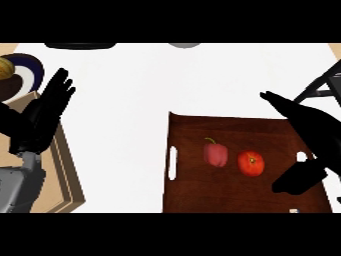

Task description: Pick the tomato from the tray and place it in the tiered shelf

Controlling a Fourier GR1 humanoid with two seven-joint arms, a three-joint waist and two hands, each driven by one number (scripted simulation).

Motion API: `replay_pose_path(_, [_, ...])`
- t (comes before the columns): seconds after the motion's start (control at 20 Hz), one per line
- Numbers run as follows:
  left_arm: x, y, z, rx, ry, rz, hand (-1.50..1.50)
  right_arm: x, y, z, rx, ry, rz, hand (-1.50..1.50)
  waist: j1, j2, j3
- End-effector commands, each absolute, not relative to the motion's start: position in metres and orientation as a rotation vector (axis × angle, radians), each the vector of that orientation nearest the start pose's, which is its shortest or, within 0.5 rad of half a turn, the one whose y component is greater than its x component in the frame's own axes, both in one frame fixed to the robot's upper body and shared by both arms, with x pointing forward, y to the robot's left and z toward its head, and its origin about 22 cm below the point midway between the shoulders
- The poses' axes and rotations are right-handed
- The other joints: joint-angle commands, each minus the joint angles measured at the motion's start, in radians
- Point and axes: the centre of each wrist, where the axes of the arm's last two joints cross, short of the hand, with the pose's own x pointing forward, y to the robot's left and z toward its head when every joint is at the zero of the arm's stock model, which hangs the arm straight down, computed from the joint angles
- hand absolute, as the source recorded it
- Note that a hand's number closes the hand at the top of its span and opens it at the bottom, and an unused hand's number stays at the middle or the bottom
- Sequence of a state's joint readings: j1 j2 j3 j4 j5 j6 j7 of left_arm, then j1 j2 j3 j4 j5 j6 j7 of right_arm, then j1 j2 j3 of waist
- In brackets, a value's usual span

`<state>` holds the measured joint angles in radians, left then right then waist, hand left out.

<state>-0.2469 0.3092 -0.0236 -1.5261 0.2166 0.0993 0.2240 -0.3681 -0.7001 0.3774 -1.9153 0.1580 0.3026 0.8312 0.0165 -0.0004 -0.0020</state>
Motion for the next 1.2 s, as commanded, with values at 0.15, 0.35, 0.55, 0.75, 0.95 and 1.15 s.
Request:
replay_pose_path(0.15, [0.295, 0.279, 0.058, 0.081, -1.515, -0.054, 0.00, 0.253, -0.173, 0.154, -0.746, -0.933, 1.220, -1.50, -0.009, 0.000, 0.001])
replay_pose_path(0.35, [0.299, 0.283, 0.062, 0.099, -1.530, -0.058, 0.00, 0.248, -0.173, 0.151, -0.799, -0.861, 1.260, -1.50, -0.018, -0.001, 0.001])
replay_pose_path(0.55, [0.300, 0.264, 0.060, 0.088, -1.528, -0.060, 0.00, 0.264, -0.164, 0.150, -0.824, -0.843, 1.273, -1.50, -0.013, 0.000, 0.001])
replay_pose_path(0.75, [0.294, 0.291, 0.051, 0.102, -1.535, -0.063, 0.00, 0.249, -0.173, 0.114, -0.796, -0.794, 1.283, -1.50, -0.016, 0.001, 0.002])
replay_pose_path(0.95, [0.305, 0.271, 0.069, 0.071, -1.520, -0.049, 0.00, 0.235, -0.173, 0.115, -0.800, -0.805, 1.279, -1.50, -0.021, 0.000, 0.002])
replay_pose_path(1.15, [0.303, 0.291, 0.076, 0.106, -1.527, -0.045, 0.00, 0.251, -0.187, 0.101, -0.799, -0.789, 1.274, -1.50, -0.017, 0.000, 0.002])
